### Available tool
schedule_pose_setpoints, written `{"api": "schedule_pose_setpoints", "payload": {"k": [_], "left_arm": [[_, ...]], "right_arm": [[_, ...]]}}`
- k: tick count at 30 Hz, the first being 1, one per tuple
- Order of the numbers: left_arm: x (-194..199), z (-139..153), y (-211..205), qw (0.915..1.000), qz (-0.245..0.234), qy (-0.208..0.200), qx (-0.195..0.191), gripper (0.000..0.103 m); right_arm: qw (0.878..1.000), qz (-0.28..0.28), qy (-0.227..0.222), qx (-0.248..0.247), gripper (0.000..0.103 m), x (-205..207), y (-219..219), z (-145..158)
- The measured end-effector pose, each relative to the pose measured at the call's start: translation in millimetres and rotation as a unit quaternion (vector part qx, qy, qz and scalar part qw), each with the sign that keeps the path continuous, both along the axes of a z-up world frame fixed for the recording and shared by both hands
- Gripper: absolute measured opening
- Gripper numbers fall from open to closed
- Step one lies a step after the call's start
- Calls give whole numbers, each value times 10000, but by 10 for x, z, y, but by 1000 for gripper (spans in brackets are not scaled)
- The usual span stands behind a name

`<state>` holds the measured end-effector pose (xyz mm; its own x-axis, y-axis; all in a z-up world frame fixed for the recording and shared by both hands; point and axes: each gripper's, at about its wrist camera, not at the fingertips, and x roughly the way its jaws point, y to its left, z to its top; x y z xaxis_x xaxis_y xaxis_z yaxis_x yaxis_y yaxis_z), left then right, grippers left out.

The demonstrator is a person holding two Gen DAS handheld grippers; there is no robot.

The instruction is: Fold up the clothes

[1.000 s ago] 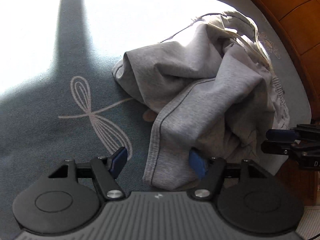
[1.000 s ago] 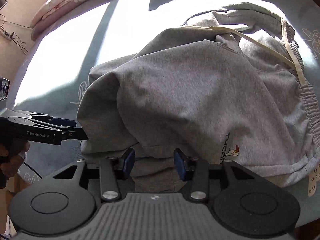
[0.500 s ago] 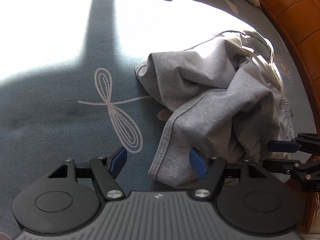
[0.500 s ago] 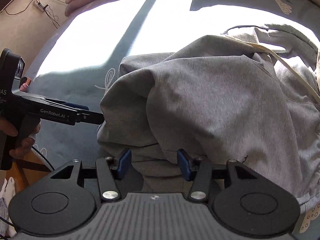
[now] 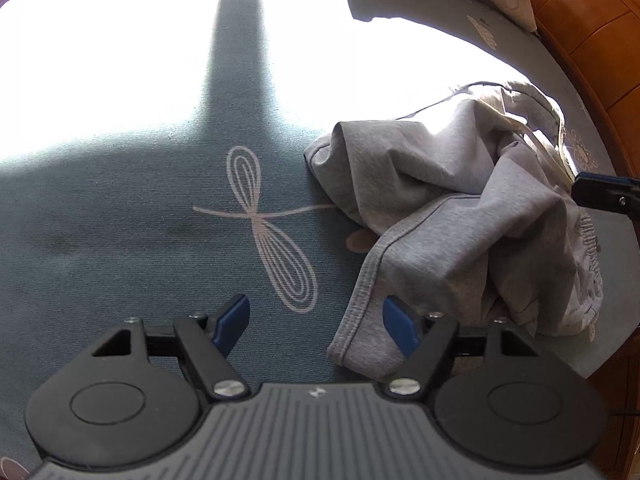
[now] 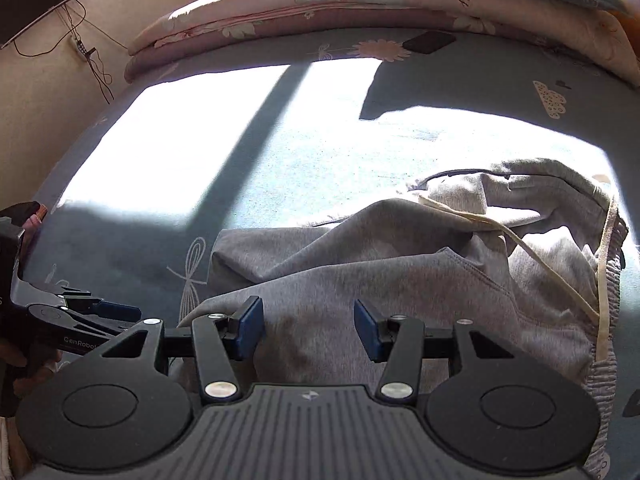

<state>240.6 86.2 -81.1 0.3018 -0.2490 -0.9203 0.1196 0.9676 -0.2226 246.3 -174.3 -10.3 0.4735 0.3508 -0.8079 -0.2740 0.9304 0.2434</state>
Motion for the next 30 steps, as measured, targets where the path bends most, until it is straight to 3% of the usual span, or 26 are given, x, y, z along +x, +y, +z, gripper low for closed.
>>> {"api": "schedule_pose_setpoints", "payload": {"k": [8, 10, 14, 18, 23, 24, 25, 27, 30], "left_arm": [[-28, -41, 224, 9993, -225, -115, 282, 74], [-11, -35, 304, 9990, -251, -176, 327, 74], [29, -43, 495, 9997, -125, -164, 154, 74], [76, -80, 658, 9999, -2, -107, -10, 74], [175, -105, 829, 9997, 121, -55, -216, 74], [201, -105, 863, 9995, 134, -44, -269, 74], [224, -103, 895, 9994, 135, -48, -312, 74], [255, -109, 950, 9994, 99, -74, -318, 74], [282, -113, 1013, 9996, 48, -130, -241, 74]], "right_arm": [[9921, 863, -256, -870, 55, 298, 905, -87], [9850, 1191, -262, -1222, 64, 433, 1210, -173], [9719, 1591, 66, -1732, 64, 688, 1620, -446], [9553, 1572, 497, -2454, 64, 850, 1873, -764], [9475, 1413, 974, -2697, 62, 852, 1938, -956], [9452, 1398, 941, -2796, 49, 840, 1953, -965], [9431, 1359, 915, -2893, 29, 845, 1956, -960], [9457, 1216, 945, -2862, 13, 882, 1922, -924], [9602, 818, 971, -2486, 9, 1018, 1803, -736]]}}
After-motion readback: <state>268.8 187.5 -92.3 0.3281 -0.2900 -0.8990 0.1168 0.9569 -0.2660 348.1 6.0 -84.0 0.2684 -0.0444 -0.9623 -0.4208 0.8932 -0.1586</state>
